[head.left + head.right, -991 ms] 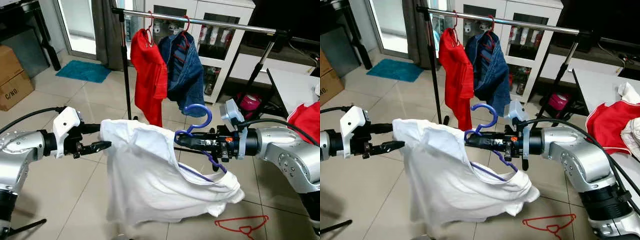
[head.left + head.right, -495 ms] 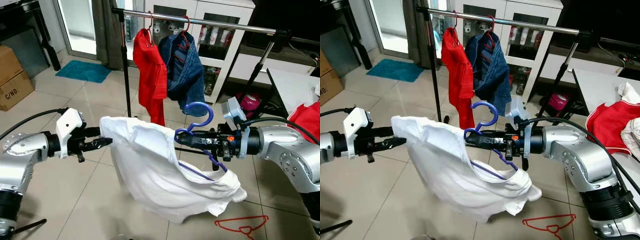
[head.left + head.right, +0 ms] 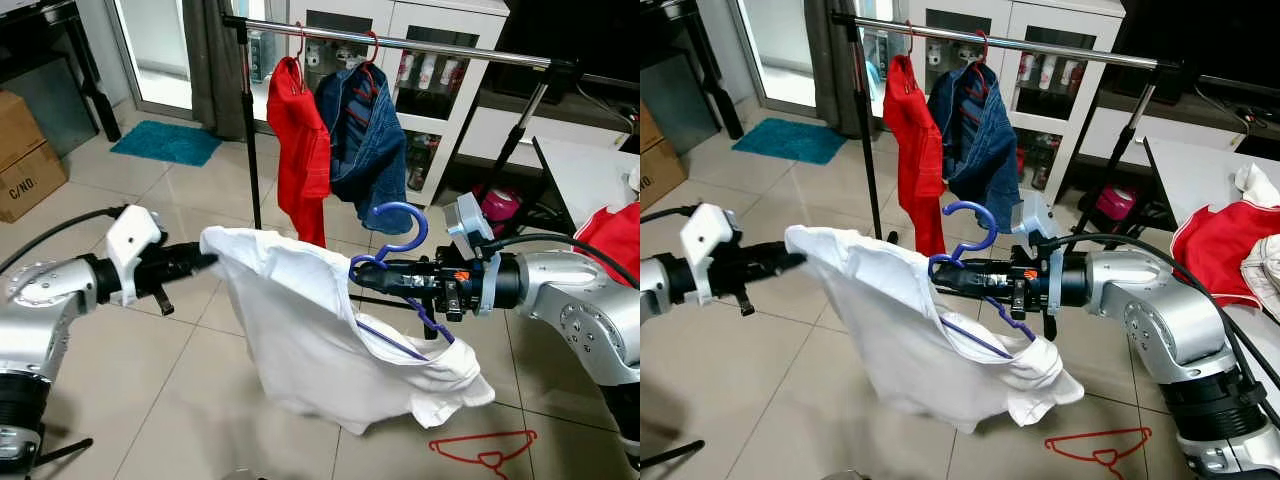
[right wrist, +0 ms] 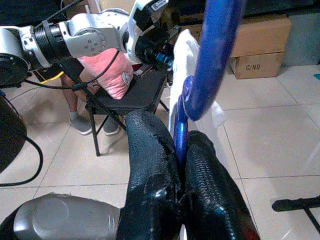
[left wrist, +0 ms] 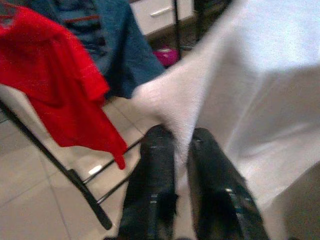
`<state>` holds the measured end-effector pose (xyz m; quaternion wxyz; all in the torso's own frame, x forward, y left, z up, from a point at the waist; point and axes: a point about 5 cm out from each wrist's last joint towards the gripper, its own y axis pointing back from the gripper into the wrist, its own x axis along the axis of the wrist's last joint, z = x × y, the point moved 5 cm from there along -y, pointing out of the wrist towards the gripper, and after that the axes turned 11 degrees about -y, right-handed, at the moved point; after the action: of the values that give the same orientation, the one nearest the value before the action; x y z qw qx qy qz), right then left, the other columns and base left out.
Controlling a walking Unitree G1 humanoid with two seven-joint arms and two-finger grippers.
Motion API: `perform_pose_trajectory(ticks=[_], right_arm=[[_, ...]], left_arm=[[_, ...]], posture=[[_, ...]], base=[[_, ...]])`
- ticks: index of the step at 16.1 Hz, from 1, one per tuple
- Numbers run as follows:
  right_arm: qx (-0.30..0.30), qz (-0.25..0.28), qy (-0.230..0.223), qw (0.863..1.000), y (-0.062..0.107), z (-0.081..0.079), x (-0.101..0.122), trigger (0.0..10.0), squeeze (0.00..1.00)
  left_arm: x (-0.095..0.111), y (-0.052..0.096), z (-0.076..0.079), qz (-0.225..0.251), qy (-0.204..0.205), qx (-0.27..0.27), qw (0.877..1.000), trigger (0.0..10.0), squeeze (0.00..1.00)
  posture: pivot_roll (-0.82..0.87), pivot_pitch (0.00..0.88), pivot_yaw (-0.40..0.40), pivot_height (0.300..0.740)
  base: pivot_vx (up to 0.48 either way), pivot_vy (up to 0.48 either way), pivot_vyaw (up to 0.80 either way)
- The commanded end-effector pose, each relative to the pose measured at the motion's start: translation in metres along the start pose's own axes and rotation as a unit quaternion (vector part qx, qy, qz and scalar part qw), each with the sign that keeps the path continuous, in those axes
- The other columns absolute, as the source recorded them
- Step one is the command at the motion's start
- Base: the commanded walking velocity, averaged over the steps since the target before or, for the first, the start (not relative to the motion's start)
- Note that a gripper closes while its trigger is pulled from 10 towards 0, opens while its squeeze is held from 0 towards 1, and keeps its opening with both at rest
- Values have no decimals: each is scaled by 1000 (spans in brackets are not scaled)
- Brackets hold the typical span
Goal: Hang hanger
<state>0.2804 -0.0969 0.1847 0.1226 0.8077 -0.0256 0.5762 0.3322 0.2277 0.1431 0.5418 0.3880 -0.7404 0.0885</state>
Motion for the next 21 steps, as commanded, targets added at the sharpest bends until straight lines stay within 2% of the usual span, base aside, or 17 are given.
perform_pose_trajectory(ticks=[1,3,6,8,9,10,11,17,18,19,20,21], right_arm=[[-2,17,14,1000,3,-2,10,10000,0],[-13,19,14,1000,5,1,10,10000,0],[-32,27,11,999,9,8,12,10000,0],[-35,34,3,999,11,10,14,10000,0],[-35,37,3,999,10,9,16,10000,0],[-34,40,3,999,9,9,17,10000,0],[-37,52,0,998,9,9,20,10000,0],[-48,64,3,997,8,12,25,10000,0],[-47,67,2,997,8,13,26,10000,0],[-45,72,-4,996,9,12,26,10000,0],[-56,76,-6,996,7,13,24,10000,0],[-66,82,-7,994,5,14,22,10000,0]], left_arm=[[6,2,-9,19,11,31,999,0,0],[-1,6,-10,17,33,55,998,0,0],[-23,18,-18,-10,76,126,989,0,0],[-35,25,-28,-30,103,176,979,0,0],[-45,30,-36,-47,125,221,966,0,0],[-48,32,-39,-53,134,237,961,0,0],[-53,37,-46,-64,142,270,950,0,0],[-58,43,-54,-80,142,312,936,0,0],[-51,34,-49,-55,155,291,942,10000,0],[-46,29,-44,-43,162,270,948,10000,0],[-44,28,-39,-49,145,258,954,10000,1000],[-42,28,-36,-51,139,252,956,10000,1000]], posture=[[-96,0,-31,740],[-97,0,-29,740],[-95,0,-35,740],[-94,0,-37,740],[-95,0,-39,740],[-95,0,-39,740],[-95,0,-40,740],[-96,0,-39,740],[-94,0,-38,740],[-95,0,-38,740],[-94,0,-40,740],[-94,0,-40,740]], base=[[0,0,0],[0,0,0],[0,0,0],[0,0,0],[0,0,0],[0,0,0],[0,0,0],[0,0,0],[0,0,0],[0,0,0],[0,0,0],[0,0,0]])
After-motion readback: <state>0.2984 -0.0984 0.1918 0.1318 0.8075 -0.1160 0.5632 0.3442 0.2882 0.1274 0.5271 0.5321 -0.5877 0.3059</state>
